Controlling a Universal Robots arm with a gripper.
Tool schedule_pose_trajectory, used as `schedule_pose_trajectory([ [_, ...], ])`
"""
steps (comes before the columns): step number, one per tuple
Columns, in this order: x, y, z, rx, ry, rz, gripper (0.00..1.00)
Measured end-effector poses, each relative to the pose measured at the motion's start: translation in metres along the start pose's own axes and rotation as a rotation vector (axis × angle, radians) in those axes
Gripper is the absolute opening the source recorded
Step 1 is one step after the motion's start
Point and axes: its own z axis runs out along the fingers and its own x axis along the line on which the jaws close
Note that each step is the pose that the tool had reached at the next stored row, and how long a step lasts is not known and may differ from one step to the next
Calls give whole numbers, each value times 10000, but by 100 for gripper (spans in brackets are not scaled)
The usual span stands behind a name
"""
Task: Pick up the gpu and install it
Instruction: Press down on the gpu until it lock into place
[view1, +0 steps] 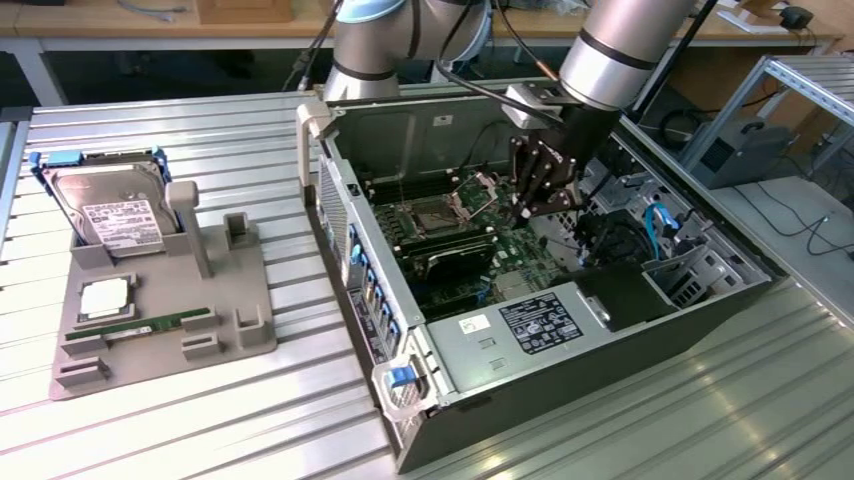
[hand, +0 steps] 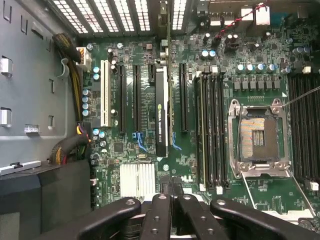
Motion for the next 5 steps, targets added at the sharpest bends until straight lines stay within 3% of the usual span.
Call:
schedule_pose_trajectory([
  [5,0,0,0,0,1,0,11],
])
